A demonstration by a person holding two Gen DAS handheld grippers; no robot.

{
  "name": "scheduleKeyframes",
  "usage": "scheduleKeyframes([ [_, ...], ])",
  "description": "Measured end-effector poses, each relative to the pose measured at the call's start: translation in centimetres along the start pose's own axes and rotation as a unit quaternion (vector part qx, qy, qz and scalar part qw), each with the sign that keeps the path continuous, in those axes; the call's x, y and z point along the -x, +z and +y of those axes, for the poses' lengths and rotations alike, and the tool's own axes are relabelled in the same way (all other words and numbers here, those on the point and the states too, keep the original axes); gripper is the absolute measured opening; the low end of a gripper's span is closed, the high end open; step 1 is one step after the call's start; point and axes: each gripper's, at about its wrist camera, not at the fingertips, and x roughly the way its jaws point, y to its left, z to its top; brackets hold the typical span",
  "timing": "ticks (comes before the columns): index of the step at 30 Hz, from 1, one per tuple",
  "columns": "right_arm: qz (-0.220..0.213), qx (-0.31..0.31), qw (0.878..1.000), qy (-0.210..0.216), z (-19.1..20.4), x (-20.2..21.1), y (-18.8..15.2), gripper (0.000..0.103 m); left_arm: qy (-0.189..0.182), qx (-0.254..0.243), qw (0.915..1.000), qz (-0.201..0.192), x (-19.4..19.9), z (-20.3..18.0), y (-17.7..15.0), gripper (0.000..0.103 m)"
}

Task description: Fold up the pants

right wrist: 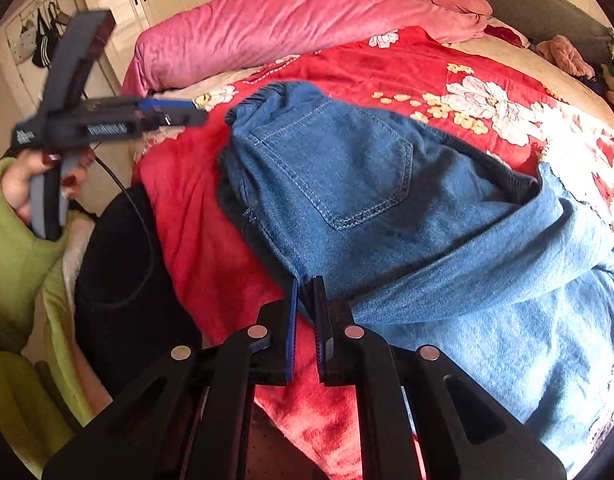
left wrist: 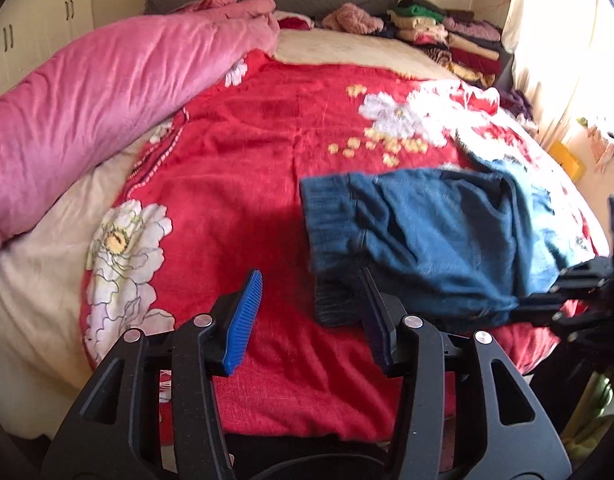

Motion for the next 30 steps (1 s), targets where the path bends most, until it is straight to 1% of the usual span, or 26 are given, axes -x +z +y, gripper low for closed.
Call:
scheduleKeyframes([
  [3, 0.01, -0.001, 1.0, 0.003, 0.1, -0.7, -0.4, 0.007, -0.026, -0.003, 0.9996, -0.011, 0.1, -1.6, 1.0, 0.04],
  [6, 0.012, -0.002, 1.0, 0.009, 0.3, -0.3, -0.6, 0.01, -0.05, -0.02, 0.9985, 0.001, -2.1, -4.2, 1.7, 0.04],
  [7, 0.013, -0.003, 1.0, 0.011, 0.3, 0.0, -0.7, 0.011, -0.052, -0.023, 0.9983, 0.012, -3.0, -4.7, 1.6, 0.04],
  [9, 0.009, -0.006, 1.0, 0.012, 0.1, 0.8, -0.6, 0.013, -0.043, -0.033, 0.998, 0.032, -4.6, -5.7, 1.1, 0.04],
  [10, -0.002, -0.004, 1.0, 0.006, 0.0, 1.5, -0.8, 0.016, -0.036, -0.039, 0.9974, 0.049, -5.7, -6.0, 0.6, 0.04],
  [12, -0.017, -0.013, 1.0, -0.013, -0.5, 2.2, -0.8, 0.019, -0.036, -0.038, 0.9966, 0.064, -6.6, -6.1, 0.0, 0.04],
  [14, -0.04, -0.039, 0.998, -0.015, -1.2, 2.9, -0.6, 0.029, -0.039, -0.037, 0.9961, 0.07, -6.8, -6.0, -0.4, 0.04],
  [16, -0.05, -0.058, 0.997, -0.018, -1.6, 2.6, -0.3, 0.036, -0.044, -0.033, 0.9961, 0.07, -6.7, -5.7, -0.6, 0.04],
  [17, -0.045, -0.063, 0.997, -0.018, -1.7, 2.1, -0.2, 0.038, -0.045, -0.03, 0.9961, 0.07, -6.7, -5.6, -0.6, 0.04],
  [18, -0.034, -0.067, 0.997, -0.02, -1.8, 1.4, -0.1, 0.038, -0.046, -0.029, 0.9961, 0.07, -6.7, -5.5, -0.7, 0.04],
  [21, 0.024, -0.075, 0.996, -0.037, -2.0, -1.3, -0.7, 0.038, -0.046, -0.031, 0.9961, 0.069, -6.7, -5.4, -0.7, 0.04],
  [22, 0.033, -0.079, 0.996, -0.039, -2.1, -1.8, -1.1, 0.038, -0.047, -0.03, 0.996, 0.07, -6.5, -5.3, -0.9, 0.04],
  [24, 0.027, -0.083, 0.996, -0.033, -2.2, -1.6, -1.3, 0.039, -0.043, -0.028, 0.9962, 0.07, -6.2, -5.3, -0.8, 0.04],
  [26, 0.017, -0.091, 0.995, -0.02, -2.5, -0.6, -1.2, 0.047, -0.042, -0.027, 0.9972, 0.056, -5.0, -5.6, -0.5, 0.04],
  [28, 0.0, -0.1, 0.995, -0.02, -3.0, 0.6, -1.1, 0.051, -0.039, -0.027, 0.9982, 0.037, -3.5, -5.7, 0.0, 0.04],
  [30, -0.024, -0.112, 0.993, -0.024, -3.7, 2.1, -1.0, 0.052, -0.035, -0.029, 0.9988, 0.021, -2.5, -5.9, 0.5, 0.04],
])
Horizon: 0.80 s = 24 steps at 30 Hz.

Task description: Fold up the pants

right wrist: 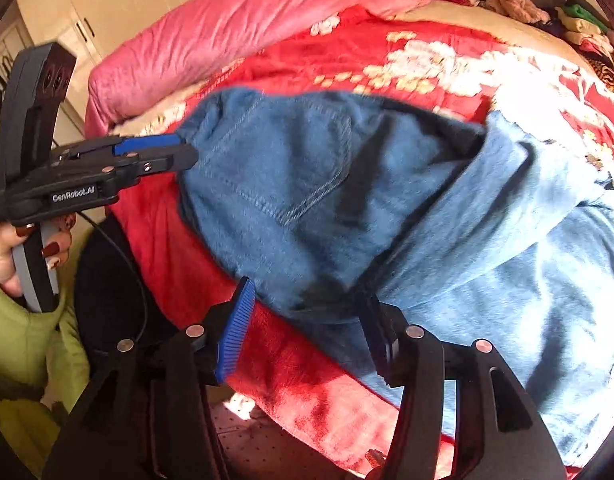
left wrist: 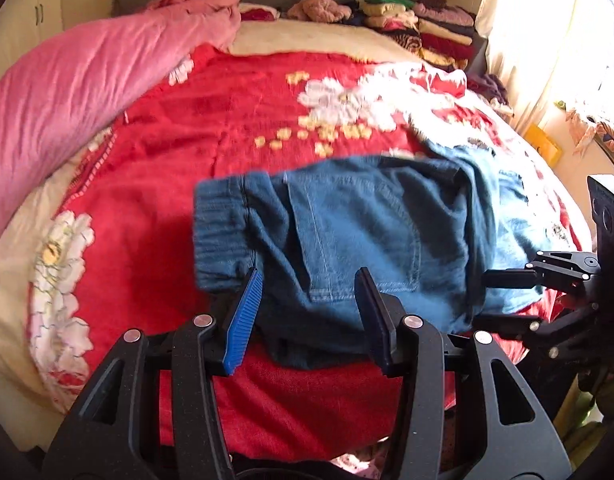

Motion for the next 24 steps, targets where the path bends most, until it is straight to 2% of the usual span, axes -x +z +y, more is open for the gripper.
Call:
scheduleKeyframes([
  [3, -0.027, -0.024, 0.999, -0.014, -1.3, 1.9, 0.5, 0.057, 0.001, -0.009, 0.9998, -0.019, 1.3, -0.7, 0.7, 0.049],
  [6, -0.045, -0.048, 0.997, -0.031, -3.0, 3.3, 1.0, 0.061, -0.007, -0.014, 0.9996, -0.023, 1.3, -1.6, 1.2, 0.053],
  [7, -0.051, -0.056, 0.996, -0.042, -3.7, 3.7, 1.0, 0.065, -0.011, -0.015, 0.9996, -0.022, 1.1, -1.8, 1.4, 0.055],
  [14, -0.077, -0.089, 0.988, -0.097, -8.2, 5.9, 2.7, 0.079, -0.074, -0.018, 0.9971, -0.005, -0.7, -5.5, 1.9, 0.058],
  [17, -0.082, -0.09, 0.986, -0.115, -9.7, 6.1, 4.3, 0.08, -0.098, -0.025, 0.9949, 0.002, -1.7, -7.6, 2.0, 0.058],
  [20, -0.074, -0.091, 0.985, -0.125, -11.0, 5.1, 6.2, 0.08, -0.136, -0.017, 0.9904, 0.014, -2.9, -9.7, 2.0, 0.058],
  [24, -0.049, -0.107, 0.985, -0.128, -13.0, 2.6, 8.8, 0.08, -0.155, -0.03, 0.987, 0.03, -4.7, -12.1, 1.9, 0.057],
])
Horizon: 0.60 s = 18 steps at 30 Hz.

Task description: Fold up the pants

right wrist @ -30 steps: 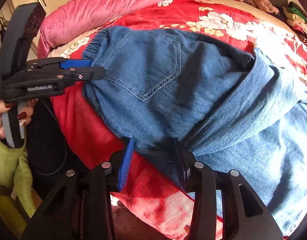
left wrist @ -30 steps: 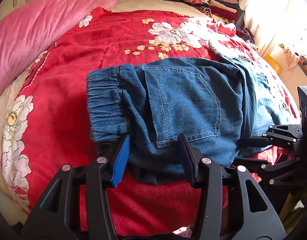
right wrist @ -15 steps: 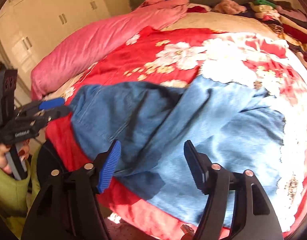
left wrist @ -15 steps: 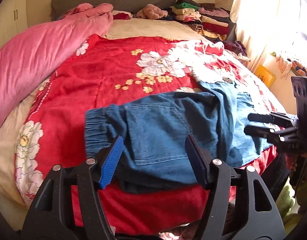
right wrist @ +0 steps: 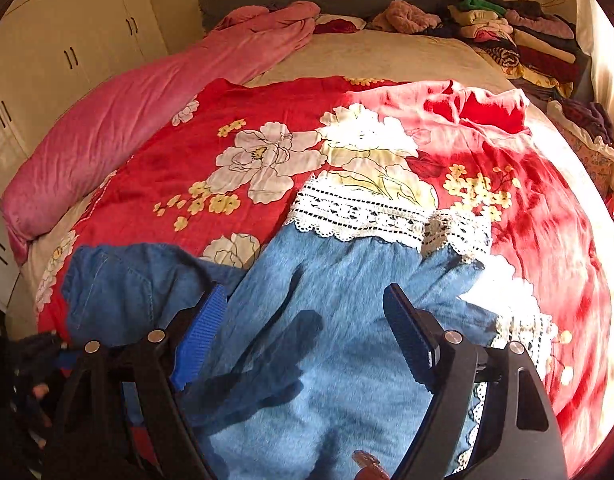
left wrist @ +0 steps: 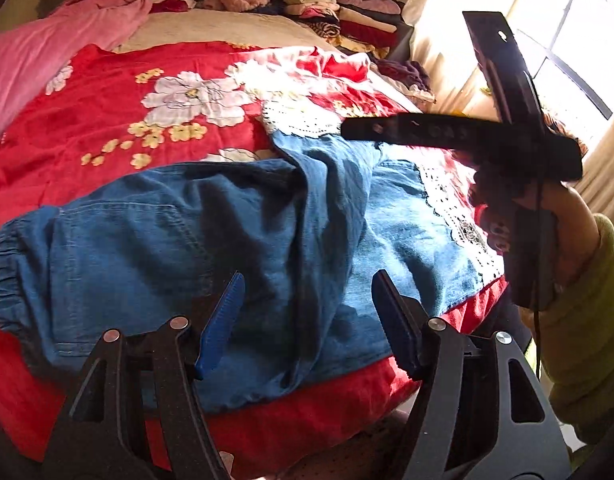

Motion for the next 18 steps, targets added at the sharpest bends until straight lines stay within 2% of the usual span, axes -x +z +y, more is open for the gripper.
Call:
scheduleKeyframes([
  [2, 0.015, -0.008, 1.0, 0.003, -0.1, -1.8, 1.2, 0.08, -0.005, 0.001, 0.9999, 0.015, -1.6, -0.5, 0.1, 0.05],
  [6, 0.036, -0.004, 0.999, -0.002, 0.8, -4.9, 3.5, 0.08, -0.005, -0.004, 0.9994, 0.035, -4.0, -0.9, 0.2, 0.049],
  [7, 0.039, 0.002, 0.999, -0.006, 1.2, -5.7, 4.0, 0.08, -0.006, -0.004, 0.9993, 0.036, -4.3, -0.9, 0.1, 0.043],
  [8, 0.042, 0.008, 0.999, -0.016, 1.5, -6.6, 4.4, 0.08, -0.009, -0.005, 0.9992, 0.04, -4.6, -0.9, 0.1, 0.033],
  [11, 0.053, 0.02, 0.998, -0.041, 2.2, -9.3, 5.5, 0.08, -0.014, -0.001, 0.9984, 0.055, -5.9, -0.9, -0.3, 0.024],
  [16, 0.07, 0.042, 0.992, -0.098, 2.5, -13.3, 6.3, 0.079, -0.017, -0.014, 0.9981, 0.057, -6.3, -1.2, -0.6, 0.024],
  [18, 0.067, 0.041, 0.991, -0.107, 1.7, -13.9, 6.4, 0.064, -0.019, -0.015, 0.998, 0.058, -6.3, -1.1, -0.6, 0.024],
])
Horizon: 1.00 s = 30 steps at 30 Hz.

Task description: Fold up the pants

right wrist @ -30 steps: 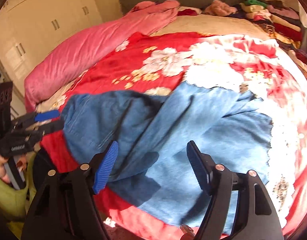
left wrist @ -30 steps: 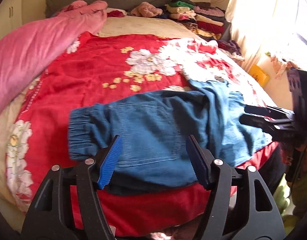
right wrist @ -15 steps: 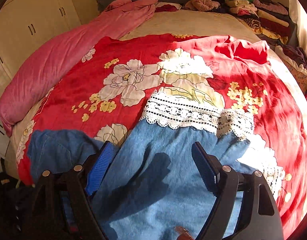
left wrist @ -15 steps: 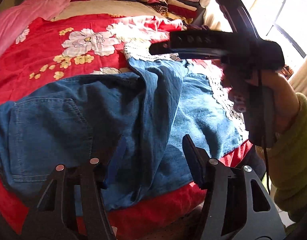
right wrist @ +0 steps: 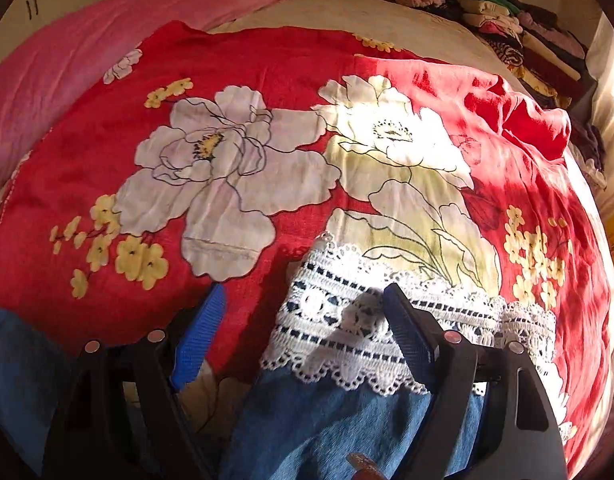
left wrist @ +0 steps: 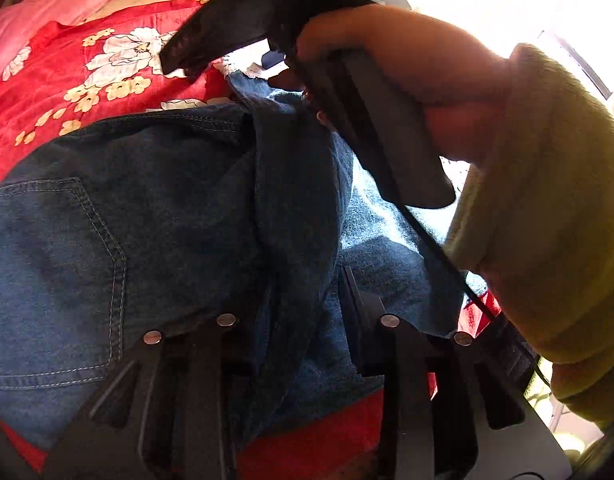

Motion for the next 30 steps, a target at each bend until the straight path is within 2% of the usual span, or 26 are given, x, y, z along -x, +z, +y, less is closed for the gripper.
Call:
scheduleKeyframes([
  [2, -0.007, -0.011, 1.0, 0.007, -1.4, 0.2, 0.0, 0.035, 0.0, -0.004, 1.0, -0.002, 0.1, 0.0, -0.1, 0.024],
  [3, -0.01, -0.017, 1.0, 0.015, -2.1, 0.5, 0.0, 0.028, 0.001, -0.005, 1.0, -0.003, 0.1, -0.2, -0.1, 0.024],
  [4, -0.016, -0.024, 0.999, 0.021, -2.9, 1.0, -0.2, 0.015, 0.002, -0.007, 1.0, -0.004, 0.1, -0.2, -0.1, 0.024],
  [5, -0.022, -0.031, 0.999, 0.025, -3.7, 1.6, -0.3, 0.012, 0.003, -0.008, 1.0, -0.005, 0.1, -0.2, -0.1, 0.024],
  [7, -0.041, -0.051, 0.997, 0.036, -5.7, 3.4, -1.0, 0.011, 0.004, -0.008, 0.9999, -0.007, 0.2, -0.2, 0.0, 0.024],
  [13, -0.092, -0.134, 0.985, 0.063, -12.2, 10.1, -4.9, 0.011, 0.021, -0.011, 0.9994, -0.023, 0.9, 0.1, 0.6, 0.038],
  [18, -0.114, -0.184, 0.974, 0.07, -16.4, 14.7, -9.9, 0.011, 0.033, -0.02, 0.9988, -0.03, 1.0, 0.0, 0.3, 0.037],
  [19, -0.115, -0.194, 0.972, 0.071, -17.2, 15.5, -11.1, 0.011, 0.038, -0.026, 0.9985, -0.032, 1.0, -0.2, 0.3, 0.026],
  [20, -0.116, -0.204, 0.969, 0.072, -17.7, 16.1, -12.1, 0.01, 0.037, -0.03, 0.9983, -0.033, 1.1, -0.3, 0.3, 0.008],
  [21, -0.118, -0.212, 0.967, 0.075, -18.2, 16.6, -13.2, 0.01, 0.03, -0.035, 0.9984, -0.032, 1.2, -0.6, 0.4, 0.002],
  [25, -0.12, -0.237, 0.961, 0.079, -18.9, 18.8, -17.8, 0.011, 0.019, -0.054, 0.9978, -0.033, 1.8, -0.6, 0.5, 0.0],
  [30, -0.094, -0.247, 0.96, 0.091, -18.2, 19.8, -22.8, 0.011, 0.025, -0.07, 0.9968, -0.027, 2.2, -0.8, 0.1, 0.0],
])
